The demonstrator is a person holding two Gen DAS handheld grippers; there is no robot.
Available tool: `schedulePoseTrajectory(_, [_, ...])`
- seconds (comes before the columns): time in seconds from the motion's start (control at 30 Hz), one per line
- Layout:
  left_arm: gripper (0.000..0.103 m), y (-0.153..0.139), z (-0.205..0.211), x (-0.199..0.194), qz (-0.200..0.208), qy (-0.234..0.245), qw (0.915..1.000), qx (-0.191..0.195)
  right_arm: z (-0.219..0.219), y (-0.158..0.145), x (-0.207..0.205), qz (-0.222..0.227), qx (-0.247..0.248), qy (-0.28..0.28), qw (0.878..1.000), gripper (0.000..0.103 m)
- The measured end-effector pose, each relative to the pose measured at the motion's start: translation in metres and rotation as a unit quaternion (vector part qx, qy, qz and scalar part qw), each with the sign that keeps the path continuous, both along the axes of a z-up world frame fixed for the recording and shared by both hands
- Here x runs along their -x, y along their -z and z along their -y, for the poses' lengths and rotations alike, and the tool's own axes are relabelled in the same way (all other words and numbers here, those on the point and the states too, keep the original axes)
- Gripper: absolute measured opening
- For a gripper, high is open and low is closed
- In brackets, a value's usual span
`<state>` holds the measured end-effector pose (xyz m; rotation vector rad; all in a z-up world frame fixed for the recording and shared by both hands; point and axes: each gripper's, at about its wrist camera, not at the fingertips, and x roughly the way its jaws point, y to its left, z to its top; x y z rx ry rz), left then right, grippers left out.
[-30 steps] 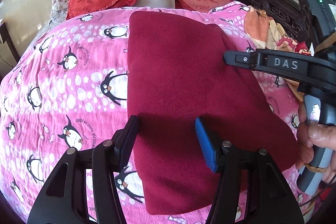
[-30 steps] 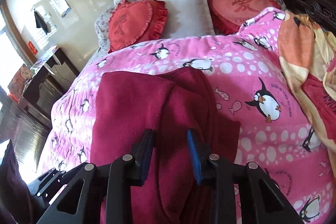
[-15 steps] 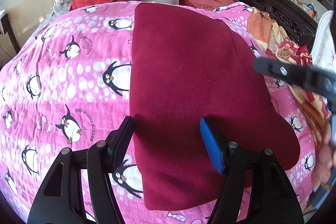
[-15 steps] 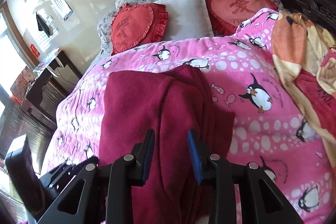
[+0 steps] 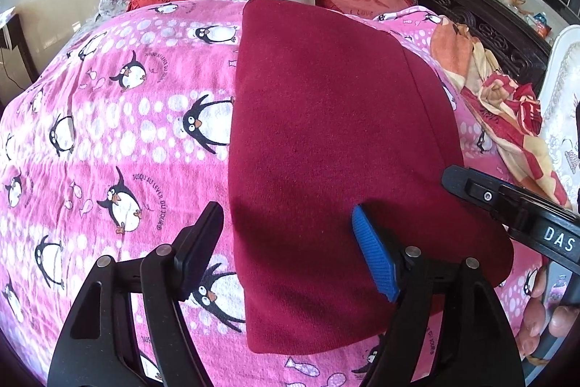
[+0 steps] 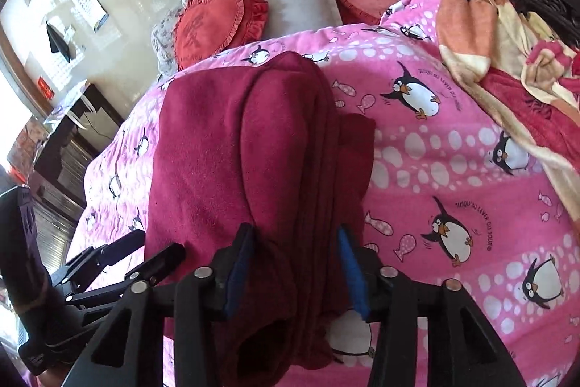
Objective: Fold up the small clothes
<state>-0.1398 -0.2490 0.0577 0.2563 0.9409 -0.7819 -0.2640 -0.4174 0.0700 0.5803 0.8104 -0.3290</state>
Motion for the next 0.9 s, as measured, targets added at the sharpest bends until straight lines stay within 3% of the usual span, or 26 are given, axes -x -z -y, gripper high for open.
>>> schedulePoseTrajectory(0.33, [0.078, 0.000, -0.002, -0.001, -0.006, -0.005, 1.0000, 0.000, -0.008, -0.009, 0.000, 0.018, -0.002, 0.007, 1.000, 0.048])
schedulePoseTrajectory(0.5, [0.078, -0.005, -0.009, -0.009, -0.033, 0.003, 0.9993, 0.019, -0.002, -0.003, 0.002, 0.014, -0.013, 0.020, 1.000, 0.049])
schedulePoseTrajectory(0.57, [0.078, -0.007, -0.013, -0.014, -0.048, 0.004, 0.9982, 0.034, 0.003, 0.001, 0.003, 0.011, -0.016, 0.027, 0.999, 0.064])
schedulePoseTrajectory(0.8, [0.078, -0.008, -0.009, -0.026, -0.069, 0.017, 0.9960, 0.055, 0.019, 0.012, -0.002, 0.021, -0.046, 0.024, 0.998, 0.066])
schedulePoseTrajectory(0.9, [0.078, -0.007, -0.005, -0.036, -0.085, 0.020, 0.9940, 0.066, 0.027, 0.014, -0.007, 0.024, -0.049, 0.017, 0.998, 0.072])
